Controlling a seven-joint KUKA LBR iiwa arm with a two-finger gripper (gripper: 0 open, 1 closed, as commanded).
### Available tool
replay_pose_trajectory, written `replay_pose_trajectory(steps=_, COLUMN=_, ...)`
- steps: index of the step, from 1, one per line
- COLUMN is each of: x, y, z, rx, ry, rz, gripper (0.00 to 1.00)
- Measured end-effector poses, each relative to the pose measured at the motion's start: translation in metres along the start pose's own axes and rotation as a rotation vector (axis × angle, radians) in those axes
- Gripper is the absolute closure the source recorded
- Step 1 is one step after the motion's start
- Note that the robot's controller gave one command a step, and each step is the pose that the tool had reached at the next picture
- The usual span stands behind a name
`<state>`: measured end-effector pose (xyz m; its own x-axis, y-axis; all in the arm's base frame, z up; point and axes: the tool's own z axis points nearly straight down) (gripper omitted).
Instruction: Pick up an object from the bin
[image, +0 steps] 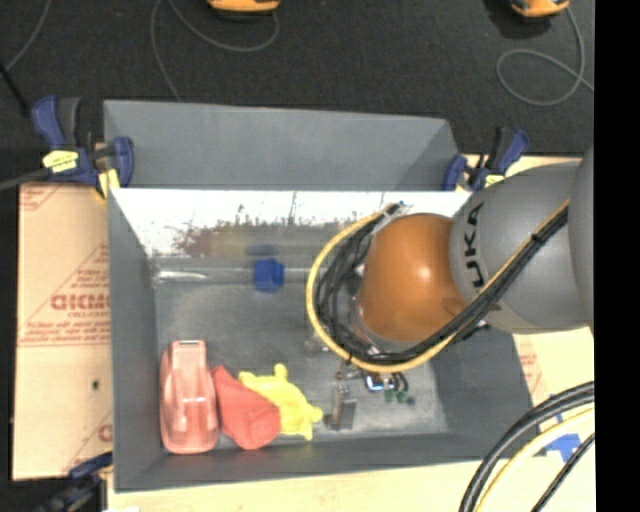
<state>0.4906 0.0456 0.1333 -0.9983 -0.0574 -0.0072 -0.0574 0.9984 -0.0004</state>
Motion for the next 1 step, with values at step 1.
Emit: replay_pose_trajectory(steps=1, x=0.0004, y=0.0175, z=0.0519, rx=-0.001, ry=0.002, rz=-0.17, gripper=0.0)
